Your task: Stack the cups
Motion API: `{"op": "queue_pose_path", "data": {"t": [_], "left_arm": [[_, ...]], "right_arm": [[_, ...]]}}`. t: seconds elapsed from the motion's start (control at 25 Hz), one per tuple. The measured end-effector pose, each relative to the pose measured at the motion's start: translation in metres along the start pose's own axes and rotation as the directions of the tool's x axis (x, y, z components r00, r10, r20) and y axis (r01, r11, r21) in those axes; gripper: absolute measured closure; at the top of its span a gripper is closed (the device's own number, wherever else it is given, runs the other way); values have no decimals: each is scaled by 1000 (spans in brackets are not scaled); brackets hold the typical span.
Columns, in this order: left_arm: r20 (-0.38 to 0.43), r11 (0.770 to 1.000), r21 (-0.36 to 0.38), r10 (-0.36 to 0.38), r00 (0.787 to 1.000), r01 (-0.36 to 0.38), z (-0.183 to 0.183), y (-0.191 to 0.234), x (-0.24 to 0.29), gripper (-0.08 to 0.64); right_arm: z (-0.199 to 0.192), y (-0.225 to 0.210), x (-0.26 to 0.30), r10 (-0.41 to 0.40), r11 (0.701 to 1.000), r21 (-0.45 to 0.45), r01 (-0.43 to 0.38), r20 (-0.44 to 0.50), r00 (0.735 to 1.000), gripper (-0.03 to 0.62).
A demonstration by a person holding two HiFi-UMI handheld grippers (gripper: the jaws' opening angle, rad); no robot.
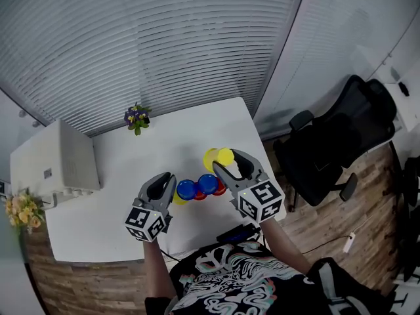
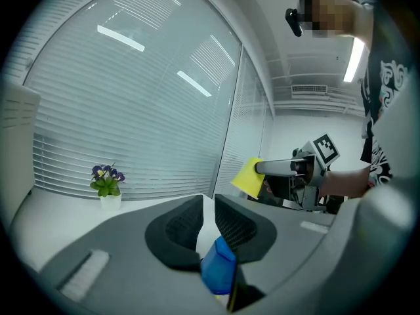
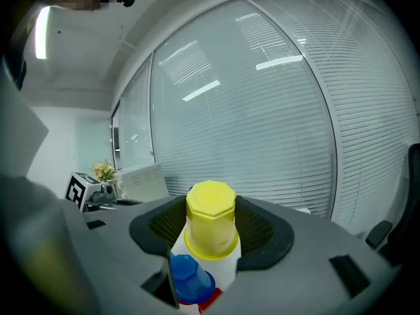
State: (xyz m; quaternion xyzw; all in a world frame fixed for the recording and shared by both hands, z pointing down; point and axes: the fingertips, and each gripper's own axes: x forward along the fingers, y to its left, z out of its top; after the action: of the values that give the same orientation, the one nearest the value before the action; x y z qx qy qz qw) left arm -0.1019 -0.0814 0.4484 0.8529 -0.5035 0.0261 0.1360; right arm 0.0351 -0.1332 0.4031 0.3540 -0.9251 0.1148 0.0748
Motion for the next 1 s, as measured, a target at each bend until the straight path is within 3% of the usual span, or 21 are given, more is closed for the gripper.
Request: {"op": "queue_pose_path", "data": {"t": [0.24,0.56,1.0], "left_arm": [[-8,1000,-8,-13,1000,13,-5,1,1,503],[-12,1000,-27,-15,1000,15,-12,5,1,503],[-23,999,-49,-21,1000,20,-20,8,0,503]], "right_arm": [[2,26,9,70,997,-19,-71,-35,997,360],[-10,64,19,155,978,-121,-172,-139,978,359],[-31,88,25,196,952,-174,-250,-279,940,359]]}}
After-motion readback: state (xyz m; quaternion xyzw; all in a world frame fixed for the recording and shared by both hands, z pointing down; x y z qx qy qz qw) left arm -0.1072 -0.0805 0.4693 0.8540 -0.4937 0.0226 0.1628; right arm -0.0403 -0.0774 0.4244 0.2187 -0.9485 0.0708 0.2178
